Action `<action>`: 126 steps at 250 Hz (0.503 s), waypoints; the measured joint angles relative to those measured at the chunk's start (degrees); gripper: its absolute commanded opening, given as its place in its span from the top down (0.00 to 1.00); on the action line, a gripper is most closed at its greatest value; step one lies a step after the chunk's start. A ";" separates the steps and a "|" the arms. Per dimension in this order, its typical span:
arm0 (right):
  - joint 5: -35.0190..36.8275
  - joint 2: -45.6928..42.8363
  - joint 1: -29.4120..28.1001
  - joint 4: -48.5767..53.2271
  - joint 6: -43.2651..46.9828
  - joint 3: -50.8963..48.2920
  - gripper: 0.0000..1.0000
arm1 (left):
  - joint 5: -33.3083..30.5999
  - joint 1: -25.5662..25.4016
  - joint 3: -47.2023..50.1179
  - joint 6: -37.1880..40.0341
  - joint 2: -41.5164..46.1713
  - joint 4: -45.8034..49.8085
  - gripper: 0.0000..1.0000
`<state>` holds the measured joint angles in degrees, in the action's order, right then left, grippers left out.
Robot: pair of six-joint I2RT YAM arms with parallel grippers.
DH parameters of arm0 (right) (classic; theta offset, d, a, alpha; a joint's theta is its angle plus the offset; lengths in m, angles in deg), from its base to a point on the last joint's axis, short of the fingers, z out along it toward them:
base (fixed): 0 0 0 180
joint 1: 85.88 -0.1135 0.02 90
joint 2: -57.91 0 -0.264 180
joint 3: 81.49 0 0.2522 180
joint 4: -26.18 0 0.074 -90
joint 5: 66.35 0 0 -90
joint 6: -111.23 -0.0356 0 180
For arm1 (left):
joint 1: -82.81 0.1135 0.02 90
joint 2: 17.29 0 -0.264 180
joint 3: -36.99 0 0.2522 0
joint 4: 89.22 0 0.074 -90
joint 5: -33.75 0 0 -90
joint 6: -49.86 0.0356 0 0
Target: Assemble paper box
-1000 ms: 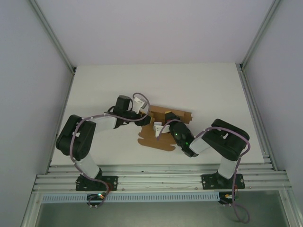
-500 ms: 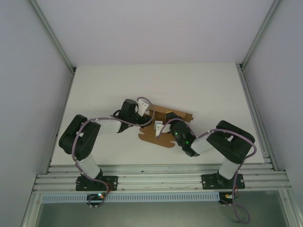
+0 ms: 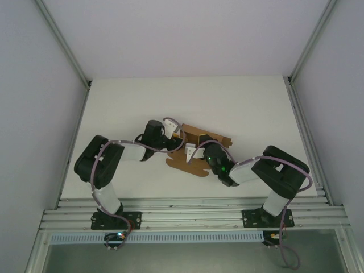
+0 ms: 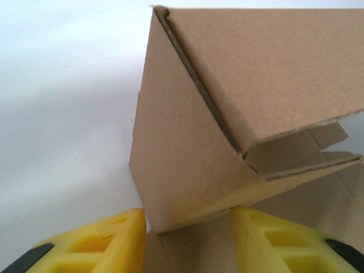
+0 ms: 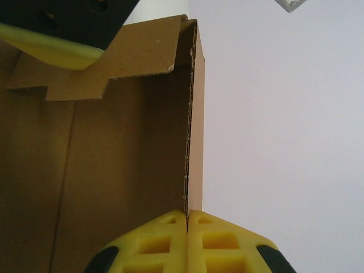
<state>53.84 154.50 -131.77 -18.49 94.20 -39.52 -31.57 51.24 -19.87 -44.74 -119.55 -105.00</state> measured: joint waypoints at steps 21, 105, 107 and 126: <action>-0.13 -1.05 0.15 2.34 -1.55 0.48 1.00 | 1.18 0.46 -1.25 0.76 -0.90 -0.17 0.62; -0.44 -1.73 1.36 7.58 -4.98 2.60 1.00 | 3.08 0.85 -3.96 2.25 -4.22 -2.71 0.80; -0.44 -1.73 1.38 7.63 -5.09 2.62 1.00 | 2.86 0.83 -4.09 2.23 -4.31 -2.75 0.81; -0.59 -1.73 1.64 8.04 -5.97 2.93 1.00 | 0.66 0.48 -5.07 2.49 -4.92 -3.08 0.86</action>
<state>53.25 152.78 -130.13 -10.45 88.24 -36.59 -30.91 51.72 -24.94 -42.24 -124.46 -108.08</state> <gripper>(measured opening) 0.039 0.176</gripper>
